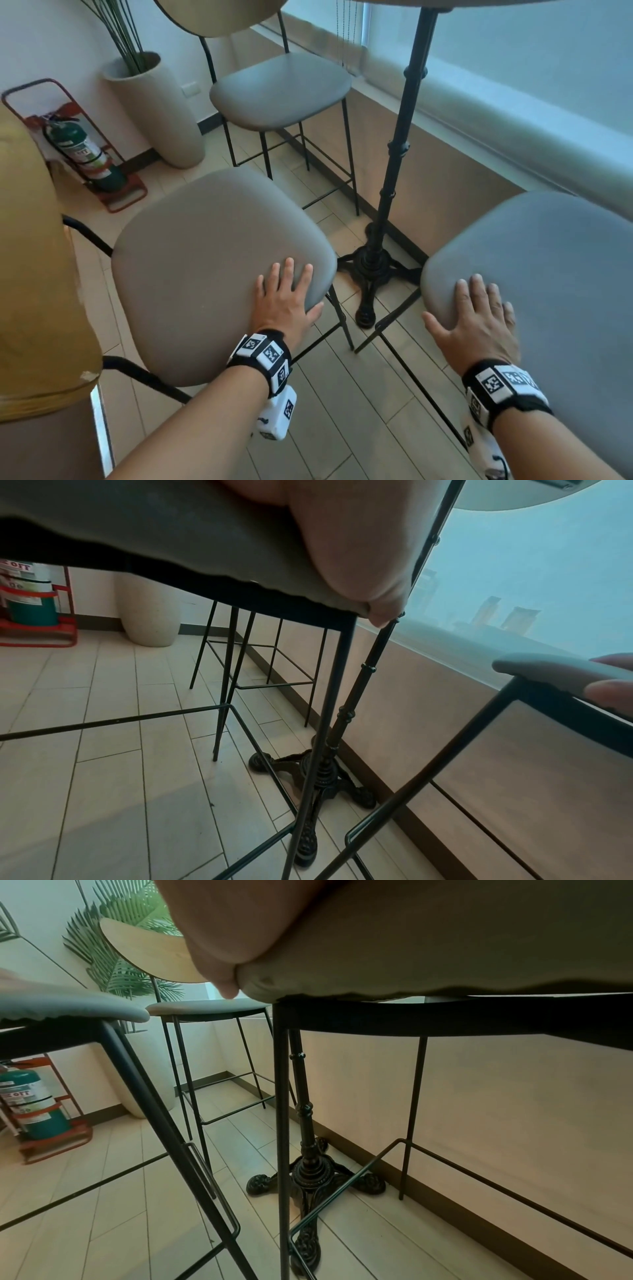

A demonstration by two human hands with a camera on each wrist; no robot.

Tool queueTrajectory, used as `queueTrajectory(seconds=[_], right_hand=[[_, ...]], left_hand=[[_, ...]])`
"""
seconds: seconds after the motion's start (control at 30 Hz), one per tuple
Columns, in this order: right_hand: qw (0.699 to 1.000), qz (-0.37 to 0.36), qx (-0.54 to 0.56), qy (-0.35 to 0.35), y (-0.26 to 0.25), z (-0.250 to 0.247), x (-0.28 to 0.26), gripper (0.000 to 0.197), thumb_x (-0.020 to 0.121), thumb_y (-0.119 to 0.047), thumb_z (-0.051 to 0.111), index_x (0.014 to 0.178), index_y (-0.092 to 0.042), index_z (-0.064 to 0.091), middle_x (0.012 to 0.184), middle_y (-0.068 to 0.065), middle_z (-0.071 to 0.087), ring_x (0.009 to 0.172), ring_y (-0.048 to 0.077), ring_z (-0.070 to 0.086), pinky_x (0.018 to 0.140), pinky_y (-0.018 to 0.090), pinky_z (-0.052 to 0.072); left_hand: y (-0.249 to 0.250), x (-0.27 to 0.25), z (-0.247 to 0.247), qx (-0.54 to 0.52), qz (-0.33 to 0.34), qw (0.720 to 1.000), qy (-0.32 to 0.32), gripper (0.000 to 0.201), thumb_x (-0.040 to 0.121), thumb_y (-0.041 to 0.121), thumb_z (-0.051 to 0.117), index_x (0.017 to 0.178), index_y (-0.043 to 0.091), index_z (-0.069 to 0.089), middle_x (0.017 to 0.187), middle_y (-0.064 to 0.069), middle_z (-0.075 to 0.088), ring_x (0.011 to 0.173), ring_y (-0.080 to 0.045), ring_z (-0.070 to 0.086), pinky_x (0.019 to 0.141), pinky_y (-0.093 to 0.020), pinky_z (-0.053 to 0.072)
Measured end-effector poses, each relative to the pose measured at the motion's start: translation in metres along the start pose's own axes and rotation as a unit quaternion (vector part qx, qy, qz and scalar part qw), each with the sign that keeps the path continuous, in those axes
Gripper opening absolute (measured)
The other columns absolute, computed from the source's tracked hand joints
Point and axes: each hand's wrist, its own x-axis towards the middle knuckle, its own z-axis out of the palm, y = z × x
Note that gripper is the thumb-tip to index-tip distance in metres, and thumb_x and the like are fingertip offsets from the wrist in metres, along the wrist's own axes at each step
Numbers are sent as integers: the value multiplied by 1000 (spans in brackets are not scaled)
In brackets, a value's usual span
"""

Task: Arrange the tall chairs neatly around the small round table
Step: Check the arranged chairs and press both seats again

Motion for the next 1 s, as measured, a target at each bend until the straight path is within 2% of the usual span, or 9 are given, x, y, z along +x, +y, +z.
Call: queueTrajectory(seconds=[0.3, 0.47, 0.6, 0.7, 0.77, 0.83, 0.9, 1.0], right_hand=[[1000, -6, 6, 0, -2, -3, -2, 89, 86, -74, 29, 156, -23, 8, 166, 3, -1, 152, 24, -3, 123, 41, -1], [1000, 1, 19, 9, -6, -2, -3, 89, 87, -73, 31, 157, -21, 11, 166, 4, 0, 152, 24, -3, 123, 41, -2], [1000, 3, 10, 3, -6, -2, -4, 90, 86, -74, 29, 157, -22, 10, 166, 3, -1, 152, 24, -3, 123, 41, -1], [1000, 4, 3, 2, -6, -2, -3, 91, 85, -76, 25, 157, -22, 8, 166, 3, -3, 152, 24, -5, 123, 41, -1], [1000, 6, 2, -4, -6, -5, -5, 92, 85, -78, 21, 157, -24, 4, 166, 1, -6, 151, 22, -8, 122, 40, -3], [1000, 9, 5, -9, -5, -8, -4, 94, 83, -81, 18, 156, -25, 1, 166, 0, -8, 151, 22, -11, 122, 39, -6], [1000, 8, 6, -15, -5, -9, -4, 94, 83, -81, 17, 156, -25, 0, 165, 0, -9, 151, 22, -12, 122, 39, -6], [1000, 15, 8, -23, -5, -10, -3, 92, 85, -78, 21, 156, -25, 0, 165, 0, -10, 151, 22, -11, 122, 40, -6]], left_hand=[[-1, -6, -2, 6, 17, 1000, -17, 74, 77, 60, 65, 140, 25, 51, 141, -17, 55, 127, -38, 53, 100, -58, 44], [7, -6, -2, -14, 1, 1000, -18, 75, 70, 54, 77, 135, 23, 56, 137, -18, 59, 122, -39, 56, 96, -59, 46], [10, -6, -2, -29, -3, 999, -19, 77, 69, 53, 78, 136, 24, 54, 137, -17, 59, 122, -39, 57, 95, -59, 47], [8, -7, -3, -42, -4, 999, -28, 78, 71, 57, 72, 139, 27, 45, 138, -15, 58, 124, -38, 56, 96, -59, 47], [7, -7, -5, -46, -17, 998, -37, 74, 76, 62, 57, 140, 28, 44, 142, -14, 56, 127, -36, 54, 99, -58, 45], [8, -5, -11, -56, -31, 998, -15, 72, 81, 66, 43, 144, 31, 44, 150, -10, 46, 136, -32, 43, 108, -55, 35], [9, 5, -21, -76, -35, 996, -23, 70, 87, 67, 40, 149, 33, 36, 159, -5, 32, 144, -26, 28, 116, -48, 23], [5, 25, -35, -79, -34, 996, -19, 64, 89, 64, 46, 144, 33, 38, 153, 0, 36, 137, -22, 33, 107, -44, 32]])
